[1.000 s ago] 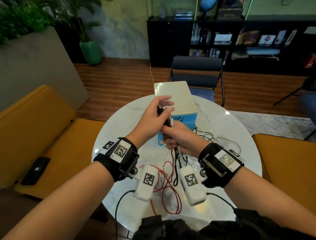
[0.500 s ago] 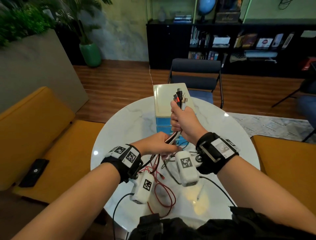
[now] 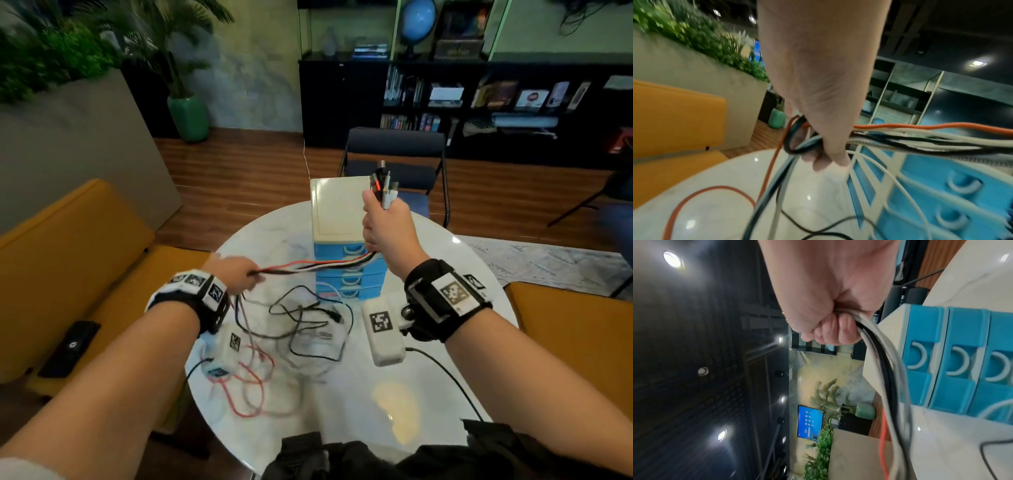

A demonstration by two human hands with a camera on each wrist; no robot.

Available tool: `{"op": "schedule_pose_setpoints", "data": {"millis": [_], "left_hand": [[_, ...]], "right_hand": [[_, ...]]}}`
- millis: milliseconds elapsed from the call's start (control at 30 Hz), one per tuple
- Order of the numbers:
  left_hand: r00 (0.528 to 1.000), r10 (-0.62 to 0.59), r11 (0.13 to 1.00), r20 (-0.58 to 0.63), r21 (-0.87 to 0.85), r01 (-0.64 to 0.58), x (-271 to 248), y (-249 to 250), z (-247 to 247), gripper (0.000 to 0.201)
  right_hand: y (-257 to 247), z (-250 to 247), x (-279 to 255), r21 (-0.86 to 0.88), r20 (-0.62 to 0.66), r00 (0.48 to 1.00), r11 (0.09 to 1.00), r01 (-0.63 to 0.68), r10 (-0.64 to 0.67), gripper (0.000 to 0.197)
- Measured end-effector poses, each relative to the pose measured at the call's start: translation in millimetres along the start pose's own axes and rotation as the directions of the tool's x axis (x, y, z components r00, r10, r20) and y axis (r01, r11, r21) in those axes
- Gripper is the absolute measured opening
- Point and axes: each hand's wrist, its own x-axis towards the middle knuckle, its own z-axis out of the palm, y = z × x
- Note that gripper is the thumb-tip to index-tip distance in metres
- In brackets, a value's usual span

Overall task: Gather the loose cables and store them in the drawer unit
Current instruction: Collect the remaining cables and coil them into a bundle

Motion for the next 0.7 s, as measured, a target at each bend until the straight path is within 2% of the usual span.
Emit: {"op": "schedule_pose_setpoints", "data": {"millis": [67, 100, 133, 200, 267, 300, 333, 367, 400, 467, 500, 567, 600, 700], "left_hand": [[0.978, -0.060, 0.983, -0.198, 0.157, 0.092, 6, -5, -24, 0.026], [0.951, -0.078, 0.972, -0.298, 0.189, 0.139, 8, -6, -34, 0.021], [0.906, -0.085, 0.963, -0.414, 0.198, 0.181, 9, -6, -43, 0.017], [0.773, -0.097, 0.947, -0.627, 0.180, 0.265, 11, -3, -57, 0.011], [0.661, -0.102, 0.945, -0.744, 0.135, 0.297, 13, 0, -63, 0.013], [0.640, -0.098, 0.950, -0.762, 0.120, 0.288, 15, 1, -62, 0.016], [0.652, -0.092, 0.954, -0.753, 0.121, 0.274, 15, 3, -60, 0.019], [0.705, -0.084, 0.960, -0.704, 0.134, 0.247, 16, 3, -54, 0.022], [0.786, -0.073, 0.967, -0.614, 0.149, 0.206, 17, 5, -45, 0.023], [0.947, -0.040, 0.988, -0.320, 0.129, 0.085, 16, 9, -22, 0.019], [0.986, -0.010, 0.996, -0.164, 0.085, 0.024, 15, 11, -10, 0.022], [0.998, 0.039, 0.999, 0.055, 0.021, -0.040, 10, 15, 11, 0.045], [0.993, 0.065, 0.998, 0.098, -0.013, -0.064, 8, 18, 16, 0.053], [0.983, 0.168, 0.962, 0.075, -0.228, -0.147, 6, 28, 16, 0.053]], "right_hand": [[0, 10, -5, -0.014, 0.042, 0.999, 1.000, 0.012, -0.012, 0.024], [-1, 14, -8, -0.016, 0.062, 0.998, 1.000, 0.024, -0.023, 0.024], [-2, 18, -11, -0.012, 0.079, 0.996, 0.999, 0.042, -0.041, 0.023], [-3, 25, -15, 0.009, 0.104, 0.991, 0.996, 0.087, -0.088, 0.022], [-1, 28, -16, 0.003, 0.126, 0.985, 0.993, 0.119, -0.119, 0.023], [2, 28, -16, -0.014, 0.140, 0.982, 0.992, 0.126, -0.123, 0.023], [7, 27, -16, -0.033, 0.156, 0.980, 0.991, 0.127, -0.121, 0.024], [13, 25, -16, -0.052, 0.169, 0.980, 0.992, 0.117, -0.106, 0.025], [18, 23, -16, -0.062, 0.174, 0.982, 0.994, 0.091, -0.079, 0.026], [28, 17, -17, -0.040, 0.169, 0.986, 0.999, 0.003, 0.003, 0.026], [33, 14, -18, -0.019, 0.169, 0.984, 0.999, -0.045, 0.047, 0.025], [38, 9, -20, -0.006, 0.178, 0.977, 0.993, -0.117, 0.116, 0.025], [40, 7, -20, -0.013, 0.181, 0.974, 0.991, -0.134, 0.134, 0.026], [44, 4, -20, -0.020, 0.194, 0.972, 0.991, -0.131, 0.132, 0.029]]}}
